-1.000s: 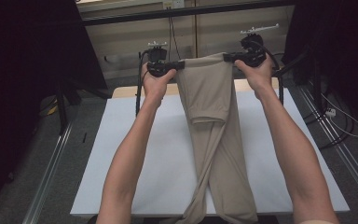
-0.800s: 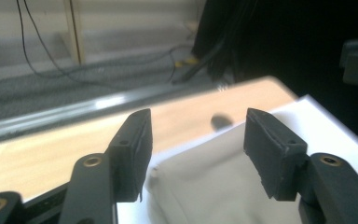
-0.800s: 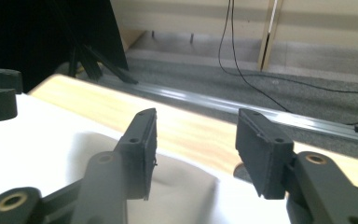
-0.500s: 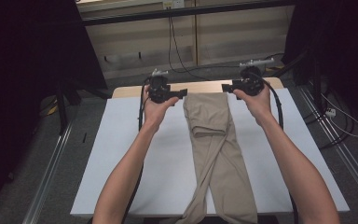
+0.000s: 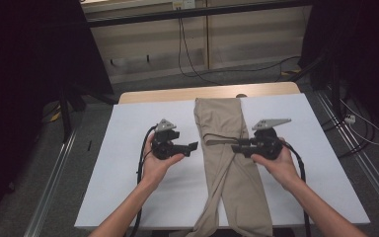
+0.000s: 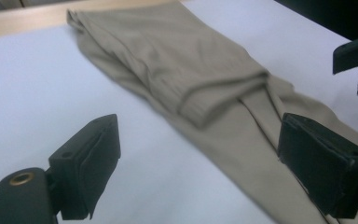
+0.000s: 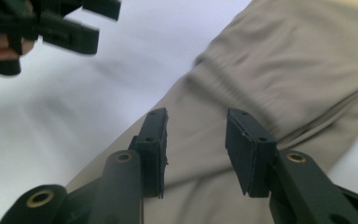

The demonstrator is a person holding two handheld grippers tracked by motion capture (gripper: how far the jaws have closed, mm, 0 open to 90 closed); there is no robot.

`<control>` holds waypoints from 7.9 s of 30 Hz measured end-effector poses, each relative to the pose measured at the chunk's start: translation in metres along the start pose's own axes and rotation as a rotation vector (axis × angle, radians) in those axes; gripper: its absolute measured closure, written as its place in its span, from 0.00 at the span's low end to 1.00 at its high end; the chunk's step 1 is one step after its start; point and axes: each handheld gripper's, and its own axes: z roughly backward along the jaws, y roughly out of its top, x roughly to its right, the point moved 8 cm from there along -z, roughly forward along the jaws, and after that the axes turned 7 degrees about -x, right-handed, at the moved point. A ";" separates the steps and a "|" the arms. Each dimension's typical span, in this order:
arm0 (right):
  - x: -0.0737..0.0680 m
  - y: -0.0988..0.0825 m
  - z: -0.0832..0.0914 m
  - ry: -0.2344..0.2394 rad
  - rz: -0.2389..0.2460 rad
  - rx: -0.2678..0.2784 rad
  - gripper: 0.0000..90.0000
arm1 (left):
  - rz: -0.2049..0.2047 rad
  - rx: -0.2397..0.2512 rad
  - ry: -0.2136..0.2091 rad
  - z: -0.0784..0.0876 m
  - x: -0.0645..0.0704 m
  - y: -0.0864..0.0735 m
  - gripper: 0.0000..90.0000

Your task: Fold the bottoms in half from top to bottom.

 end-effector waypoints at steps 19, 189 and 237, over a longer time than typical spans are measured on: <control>-0.114 -0.062 -0.051 0.129 0.276 -0.217 0.71 | -0.083 -0.072 -0.062 0.011 0.047 -0.061 0.17; 0.058 -0.001 -0.026 -0.170 0.026 -0.062 0.65 | -0.179 -0.131 0.077 -0.091 0.016 0.015 0.31; 0.076 0.013 -0.050 -0.170 0.107 -0.071 0.93 | -0.084 -0.145 -0.008 -0.114 0.002 0.035 0.85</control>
